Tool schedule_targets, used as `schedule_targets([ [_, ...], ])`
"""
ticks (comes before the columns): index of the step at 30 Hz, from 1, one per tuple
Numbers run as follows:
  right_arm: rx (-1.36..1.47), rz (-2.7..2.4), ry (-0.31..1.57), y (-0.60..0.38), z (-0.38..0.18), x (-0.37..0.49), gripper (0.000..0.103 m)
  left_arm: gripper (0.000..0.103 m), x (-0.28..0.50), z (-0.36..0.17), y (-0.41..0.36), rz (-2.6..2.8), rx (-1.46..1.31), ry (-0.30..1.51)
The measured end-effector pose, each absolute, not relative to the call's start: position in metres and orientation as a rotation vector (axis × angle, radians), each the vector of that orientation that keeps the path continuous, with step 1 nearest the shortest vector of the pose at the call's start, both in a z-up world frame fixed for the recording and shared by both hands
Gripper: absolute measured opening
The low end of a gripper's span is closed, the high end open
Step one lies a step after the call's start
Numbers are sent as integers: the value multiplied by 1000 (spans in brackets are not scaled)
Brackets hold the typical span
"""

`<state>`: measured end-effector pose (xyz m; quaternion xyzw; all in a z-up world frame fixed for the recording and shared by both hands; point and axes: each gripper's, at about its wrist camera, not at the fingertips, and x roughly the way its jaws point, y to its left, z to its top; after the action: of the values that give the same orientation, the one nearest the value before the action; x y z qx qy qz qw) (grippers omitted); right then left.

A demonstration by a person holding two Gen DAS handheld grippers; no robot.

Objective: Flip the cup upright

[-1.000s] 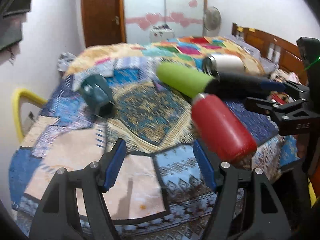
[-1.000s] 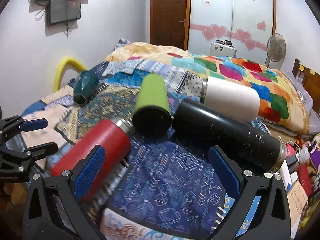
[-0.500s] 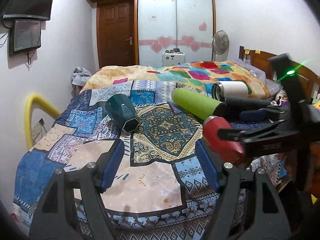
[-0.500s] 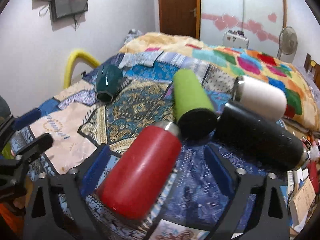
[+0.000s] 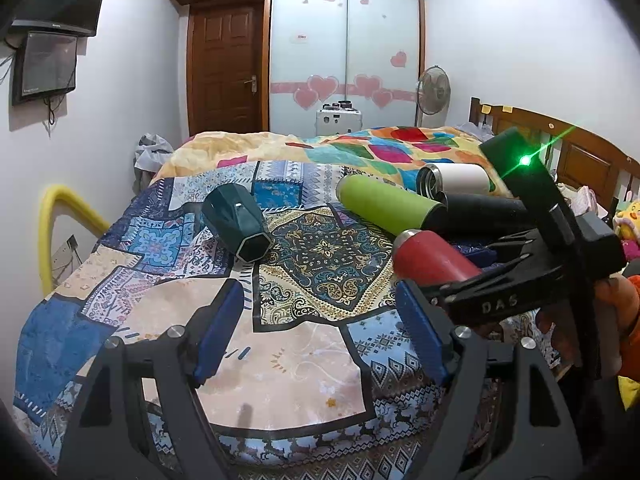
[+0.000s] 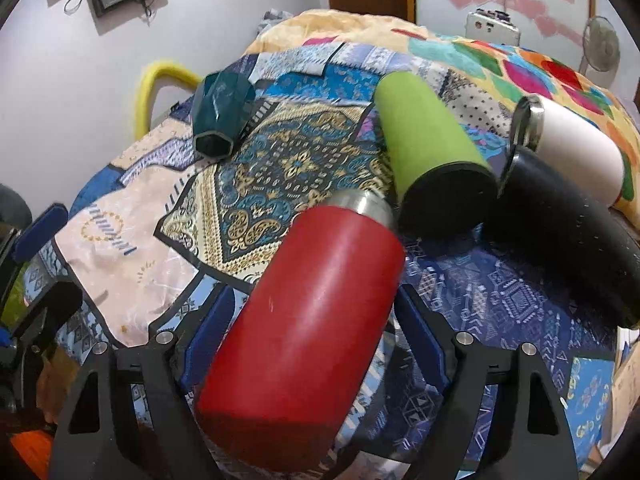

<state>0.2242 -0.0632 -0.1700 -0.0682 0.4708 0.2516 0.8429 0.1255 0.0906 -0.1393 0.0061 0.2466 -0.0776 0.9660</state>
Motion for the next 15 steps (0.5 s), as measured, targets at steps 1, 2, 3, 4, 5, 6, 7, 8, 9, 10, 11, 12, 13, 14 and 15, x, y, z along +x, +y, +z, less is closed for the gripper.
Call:
schedule_targets([
  [1,-159,536,1001,-61,-171,225,73,78,126,-140,90,-156,13,499],
  [2,-182,541,1006,-58,-173,225,68,78,126,-140,90,-153,16,498],
  [3,-196,542,1006,-56,-173,225,62,78,126,-140,90,-151,17,497],
  [4,-213,543,1001,-55,-173,224,60,78,126,-140,90,-150,19,497],
  [5,-222,545,996,-55,-173,223,59,78,126,-140,89,-150,18,498],
  [6,-223,546,993,-56,-173,222,59,78,127,-141,89,-149,16,500],
  [7,-216,547,991,-57,-173,221,59,78,127,-140,90,-148,17,502],
  [8,-209,549,988,-59,-173,220,59,78,128,-140,90,-144,18,503],
  [9,-204,550,985,-60,-173,219,59,78,128,-139,90,-142,19,502],
  [10,-197,550,980,-63,-173,218,59,78,127,-139,90,-141,18,501],
  [11,-189,550,973,-65,-172,216,59,78,127,-137,89,-143,16,501],
  [12,-182,549,965,-67,-170,215,59,78,126,-136,89,-143,16,498],
  [13,-172,549,954,-70,-168,213,59,78,126,-134,88,-142,17,497],
  [14,-161,551,942,-73,-164,211,59,78,126,-132,87,-142,17,493],
  [15,-150,553,933,-74,-162,210,59,78,126,-131,86,-142,16,490],
])
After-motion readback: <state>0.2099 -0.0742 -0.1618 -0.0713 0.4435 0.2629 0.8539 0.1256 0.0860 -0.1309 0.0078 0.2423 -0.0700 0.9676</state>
